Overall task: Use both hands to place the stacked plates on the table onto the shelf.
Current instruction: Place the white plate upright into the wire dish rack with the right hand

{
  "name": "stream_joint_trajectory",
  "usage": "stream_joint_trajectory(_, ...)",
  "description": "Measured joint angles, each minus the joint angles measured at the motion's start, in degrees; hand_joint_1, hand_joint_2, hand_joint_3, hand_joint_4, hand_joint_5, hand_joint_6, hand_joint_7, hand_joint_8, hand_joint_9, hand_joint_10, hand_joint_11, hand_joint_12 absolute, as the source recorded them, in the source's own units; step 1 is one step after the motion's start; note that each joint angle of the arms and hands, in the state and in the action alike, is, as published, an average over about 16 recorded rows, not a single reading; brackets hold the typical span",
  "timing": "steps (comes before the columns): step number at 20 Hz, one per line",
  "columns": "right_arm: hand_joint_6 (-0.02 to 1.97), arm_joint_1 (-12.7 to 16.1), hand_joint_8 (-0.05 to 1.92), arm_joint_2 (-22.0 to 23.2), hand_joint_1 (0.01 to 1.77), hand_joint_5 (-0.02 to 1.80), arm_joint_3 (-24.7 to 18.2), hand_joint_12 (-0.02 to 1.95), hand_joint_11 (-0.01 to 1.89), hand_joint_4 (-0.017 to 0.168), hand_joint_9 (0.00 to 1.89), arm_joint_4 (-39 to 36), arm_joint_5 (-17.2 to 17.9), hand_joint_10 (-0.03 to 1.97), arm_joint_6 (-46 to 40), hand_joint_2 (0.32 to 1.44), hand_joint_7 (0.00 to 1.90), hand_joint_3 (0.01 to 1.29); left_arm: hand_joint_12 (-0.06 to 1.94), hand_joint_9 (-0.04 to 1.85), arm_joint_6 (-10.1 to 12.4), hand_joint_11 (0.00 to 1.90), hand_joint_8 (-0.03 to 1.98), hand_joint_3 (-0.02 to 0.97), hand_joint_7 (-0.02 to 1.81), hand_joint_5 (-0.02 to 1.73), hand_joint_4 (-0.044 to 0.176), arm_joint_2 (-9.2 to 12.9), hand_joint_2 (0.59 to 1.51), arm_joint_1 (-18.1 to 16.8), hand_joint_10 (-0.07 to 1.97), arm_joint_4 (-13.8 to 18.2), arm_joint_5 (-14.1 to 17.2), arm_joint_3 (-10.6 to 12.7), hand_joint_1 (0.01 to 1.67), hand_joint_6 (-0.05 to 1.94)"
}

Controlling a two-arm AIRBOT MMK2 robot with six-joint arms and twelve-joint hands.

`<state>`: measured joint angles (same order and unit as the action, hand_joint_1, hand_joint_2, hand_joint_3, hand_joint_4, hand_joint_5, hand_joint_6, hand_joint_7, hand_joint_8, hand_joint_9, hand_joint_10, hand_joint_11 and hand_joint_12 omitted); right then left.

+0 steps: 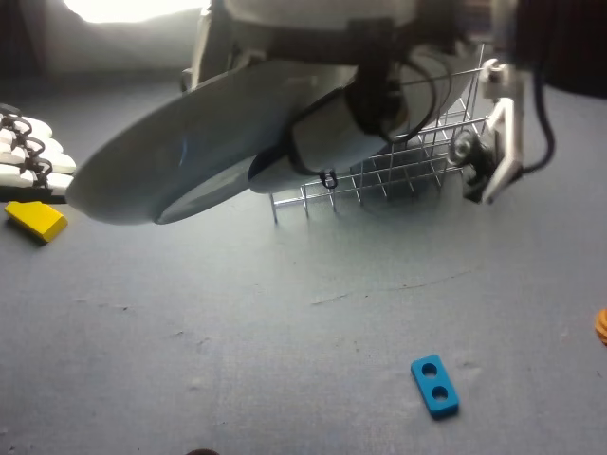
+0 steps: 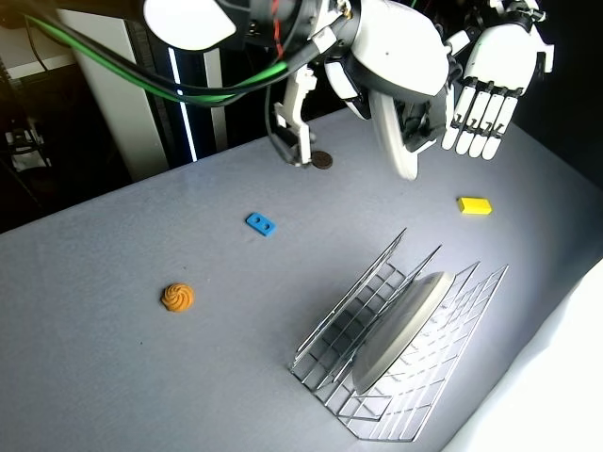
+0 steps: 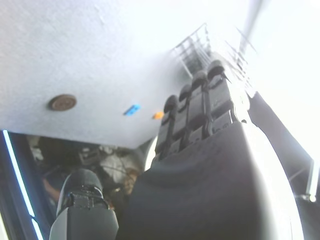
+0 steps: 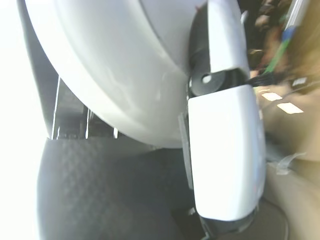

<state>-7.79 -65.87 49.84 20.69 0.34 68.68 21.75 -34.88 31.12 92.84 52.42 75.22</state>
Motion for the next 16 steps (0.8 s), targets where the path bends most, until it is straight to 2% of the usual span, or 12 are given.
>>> stream_joint_trajectory(4,0.71,0.83,0.69,2.05,1.19,1.05,0.78,0.91,0.80,0.018,1.23,6.57,0.10,0.02,-0.49,0.98,1.14,0.01,-0.01,0.02,0.75,0.01,-0.01,0.009,0.02,0.02,0.006,0.15,1.012,-1.39,0.01,0.62,0.81,0.60,0.02,0.02)
stream_joint_trajectory(8,0.74,0.87,0.70,3.35,1.20,1.04,1.74,0.92,0.80,0.017,1.22,9.89,0.57,0.02,-0.29,0.98,1.14,0.01,-0.01,0.02,1.14,0.01,-0.01,0.009,0.02,0.02,0.005,0.15,1.013,-2.08,0.01,0.69,1.37,1.04,0.02,0.02)
stream_joint_trajectory(16,0.81,0.26,0.73,4.85,1.21,1.02,3.30,0.96,0.78,0.015,1.19,7.94,2.33,0.02,3.53,0.98,1.12,0.01,-0.01,0.02,1.31,0.01,-0.01,0.009,0.02,0.02,0.003,0.13,1.008,-2.39,0.01,0.81,1.88,1.62,0.02,0.02)
